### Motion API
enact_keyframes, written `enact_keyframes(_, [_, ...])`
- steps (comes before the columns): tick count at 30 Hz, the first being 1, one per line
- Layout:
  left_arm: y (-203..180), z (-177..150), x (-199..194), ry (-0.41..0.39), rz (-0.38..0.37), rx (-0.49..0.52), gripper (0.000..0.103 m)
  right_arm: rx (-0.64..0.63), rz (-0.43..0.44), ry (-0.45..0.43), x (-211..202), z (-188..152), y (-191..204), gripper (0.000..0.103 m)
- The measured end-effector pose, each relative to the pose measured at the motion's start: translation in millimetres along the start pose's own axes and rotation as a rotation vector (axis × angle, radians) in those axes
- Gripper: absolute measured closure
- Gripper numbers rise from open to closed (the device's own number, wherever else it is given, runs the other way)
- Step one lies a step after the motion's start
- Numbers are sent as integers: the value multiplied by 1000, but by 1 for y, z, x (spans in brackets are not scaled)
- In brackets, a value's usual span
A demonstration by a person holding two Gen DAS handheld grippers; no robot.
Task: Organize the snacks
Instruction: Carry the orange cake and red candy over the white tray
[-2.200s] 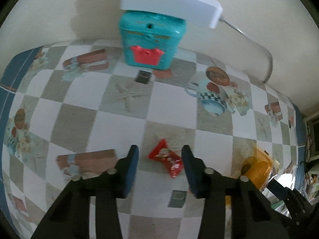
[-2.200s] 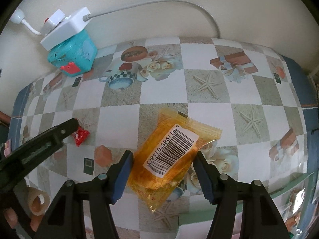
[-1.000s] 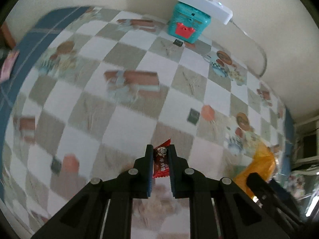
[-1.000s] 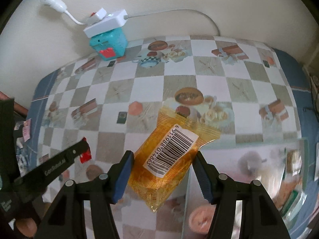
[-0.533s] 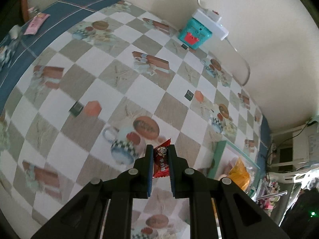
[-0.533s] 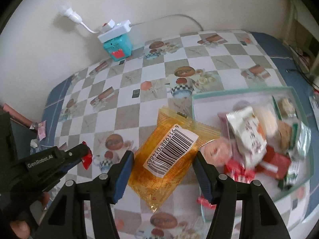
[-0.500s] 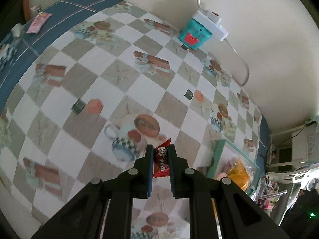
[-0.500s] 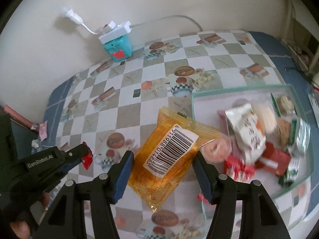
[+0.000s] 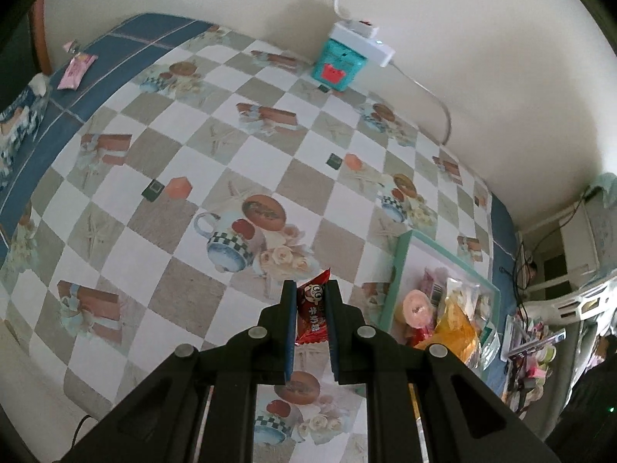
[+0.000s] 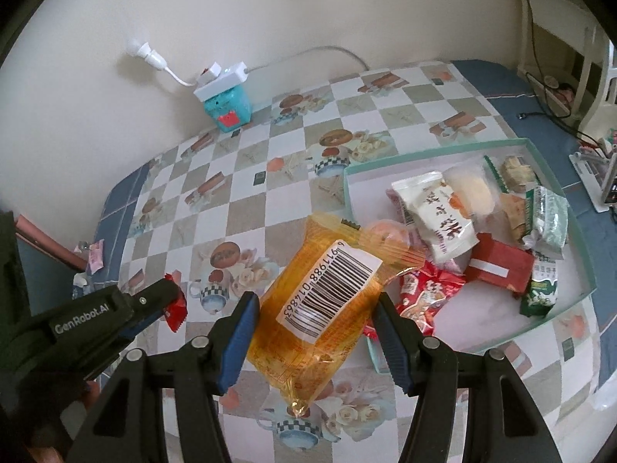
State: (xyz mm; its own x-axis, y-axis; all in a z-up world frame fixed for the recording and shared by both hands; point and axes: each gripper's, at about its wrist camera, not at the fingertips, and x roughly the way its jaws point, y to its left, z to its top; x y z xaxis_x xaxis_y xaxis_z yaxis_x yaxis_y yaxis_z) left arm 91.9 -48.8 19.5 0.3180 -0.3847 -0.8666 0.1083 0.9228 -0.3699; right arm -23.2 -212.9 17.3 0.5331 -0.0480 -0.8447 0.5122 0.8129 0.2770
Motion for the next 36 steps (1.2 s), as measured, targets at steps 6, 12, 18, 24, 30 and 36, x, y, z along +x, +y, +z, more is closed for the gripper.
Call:
enact_keyframes(6, [-12,-6,-3,-15,15,24,88,3,7,-31,-10,1,-9,40])
enact_keyframes(12, [-23,-11,-1,-10,17,35,88,9,13,-14,-7,2,-22,42])
enact_keyframes(18, [-13,-15,23,56,85,19,88,27,17,69,14,-1,-36,42])
enact_keyframes(24, [18,-20,53,161,133,-46,88,-30,39,152,36,-12,-18,42])
enact_keyframes(30, [45,-30,73,241,158,-105,88,-76,34,239,60,-29,-2,41])
enact_keyframes(36, [59,-35,84,283,159,-148,88,-109,-3,312,85,-42,6,41])
